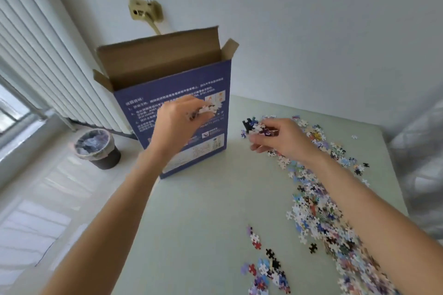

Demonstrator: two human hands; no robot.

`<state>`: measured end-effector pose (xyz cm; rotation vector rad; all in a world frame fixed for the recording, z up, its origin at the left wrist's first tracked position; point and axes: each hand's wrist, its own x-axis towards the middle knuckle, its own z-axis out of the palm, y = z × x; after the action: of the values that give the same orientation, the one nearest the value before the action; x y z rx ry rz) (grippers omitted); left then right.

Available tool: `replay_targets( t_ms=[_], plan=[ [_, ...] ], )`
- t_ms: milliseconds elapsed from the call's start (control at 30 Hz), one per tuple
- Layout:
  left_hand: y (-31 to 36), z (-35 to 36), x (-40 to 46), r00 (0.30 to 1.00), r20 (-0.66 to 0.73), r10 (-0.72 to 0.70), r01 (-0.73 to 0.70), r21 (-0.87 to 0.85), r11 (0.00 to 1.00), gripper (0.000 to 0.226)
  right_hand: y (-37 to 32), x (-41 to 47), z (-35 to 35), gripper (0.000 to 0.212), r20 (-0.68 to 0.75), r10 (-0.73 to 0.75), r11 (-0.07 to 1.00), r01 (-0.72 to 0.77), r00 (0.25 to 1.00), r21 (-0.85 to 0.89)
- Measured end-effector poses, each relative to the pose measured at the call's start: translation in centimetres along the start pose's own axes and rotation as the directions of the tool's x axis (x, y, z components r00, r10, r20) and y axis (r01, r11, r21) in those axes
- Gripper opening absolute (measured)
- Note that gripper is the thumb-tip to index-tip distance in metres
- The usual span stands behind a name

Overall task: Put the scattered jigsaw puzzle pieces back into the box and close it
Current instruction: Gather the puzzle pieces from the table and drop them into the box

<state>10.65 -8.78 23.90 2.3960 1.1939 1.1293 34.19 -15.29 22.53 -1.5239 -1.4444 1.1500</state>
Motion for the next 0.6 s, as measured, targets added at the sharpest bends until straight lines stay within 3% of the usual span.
replay_targets(
  t_ms=[133,267,433,500,600],
  plan=[
    [-1.6,-3.8,6.1,0.990,-0.142,0.024,-0.001,0.155,0.988,0.023,-6.4,5.9,-1.0,0.018,0.028,-0.163,0.984,0.164,0.986,-0.073],
    [-4.3,-4.6,9.1,0.995,-0.051,-0.085,0.097,0.307,0.947,0.025,-9.9,11.5,-0.9,0.014,0.090,-0.204,0.952,0.219,0.975,-0.216],
    [-6.1,-4.5,9.3,0.970,0.099,-0.220,0.174,0.347,0.922,0.026,-12.8,16.3,0.0,0.011,0.106,-0.279,0.848,0.297,0.954,-0.440],
    [-6.6,-5.0,9.5,0.961,0.135,-0.241,0.181,0.350,0.919,0.024,-13.9,17.4,0.8,0.008,0.168,-0.294,0.773,0.338,0.941,-0.538],
    [-7.0,-5.6,9.5,0.949,0.172,-0.263,0.199,0.318,0.927,0.025,-14.5,18.6,2.0,0.007,0.303,-0.297,0.540,0.421,0.906,-0.729]
  ],
)
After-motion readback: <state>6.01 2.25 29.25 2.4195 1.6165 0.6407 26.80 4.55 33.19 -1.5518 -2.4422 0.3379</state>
